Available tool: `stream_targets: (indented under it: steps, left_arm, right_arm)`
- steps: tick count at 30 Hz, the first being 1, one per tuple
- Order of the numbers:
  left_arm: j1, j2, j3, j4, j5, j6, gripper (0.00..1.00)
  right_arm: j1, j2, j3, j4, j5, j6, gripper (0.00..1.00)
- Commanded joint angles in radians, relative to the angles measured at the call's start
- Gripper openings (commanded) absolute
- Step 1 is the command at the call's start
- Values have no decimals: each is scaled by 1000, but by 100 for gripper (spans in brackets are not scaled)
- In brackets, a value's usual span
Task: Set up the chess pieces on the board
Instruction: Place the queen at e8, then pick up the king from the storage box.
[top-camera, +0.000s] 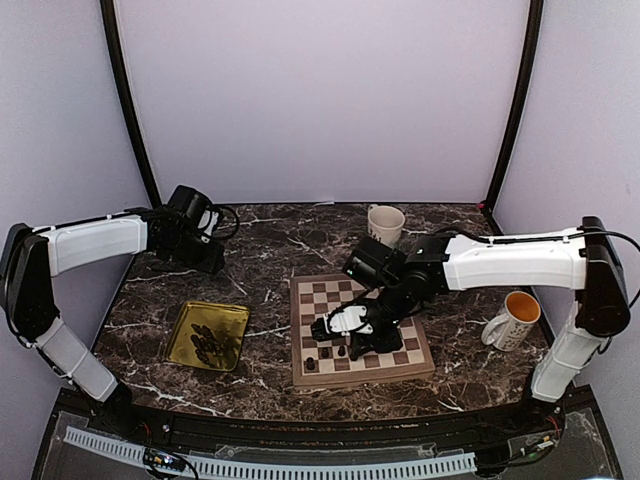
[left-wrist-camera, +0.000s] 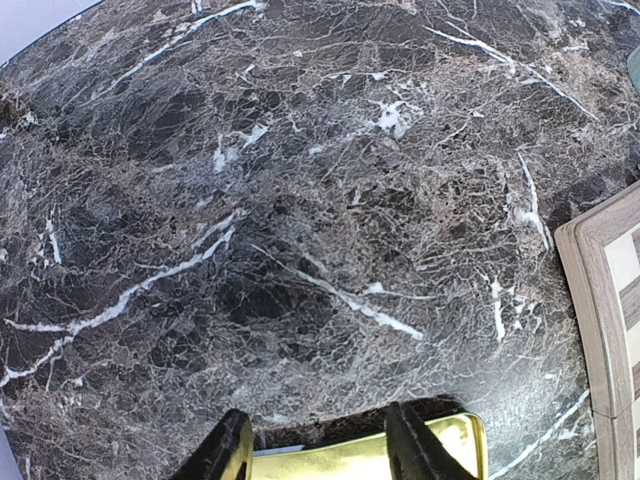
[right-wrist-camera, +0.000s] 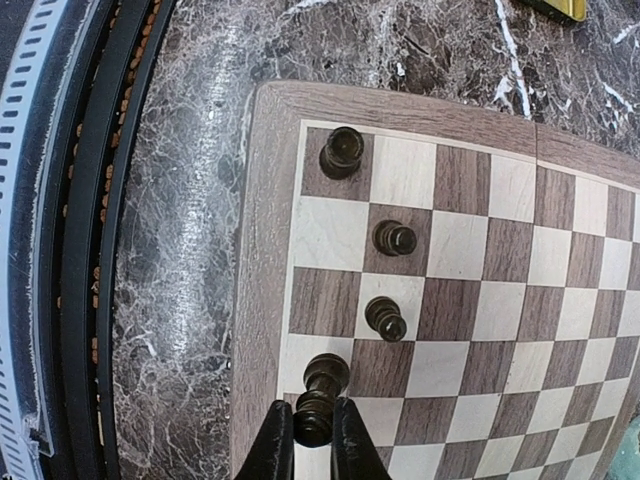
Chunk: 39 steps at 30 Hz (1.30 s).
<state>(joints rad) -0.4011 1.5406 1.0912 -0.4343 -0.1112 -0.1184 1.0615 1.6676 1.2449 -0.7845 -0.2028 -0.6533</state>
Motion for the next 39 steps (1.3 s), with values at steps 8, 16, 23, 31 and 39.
stream_targets:
  steps: [8, 16, 23, 31, 39]
  left_arm:
    - [8, -22, -8, 9, 5, -1, 48]
    - [7, -14, -5, 6, 12, -1, 48]
    - [7, -8, -5, 5, 17, -1, 48]
    - [8, -20, 1, -103, 35, -74, 48]
    - [1, -105, -51, -306, 153, -179, 38]
  right_arm:
    - [9, 47, -34, 29, -10, -10, 3]
    - [9, 55, -48, 49, 0, -6, 17]
    - [9, 41, -41, 39, 8, 0, 27]
    - [-73, -109, -46, -6, -70, -3, 31]
    - [-327, -260, -215, 168, -284, 55, 32]
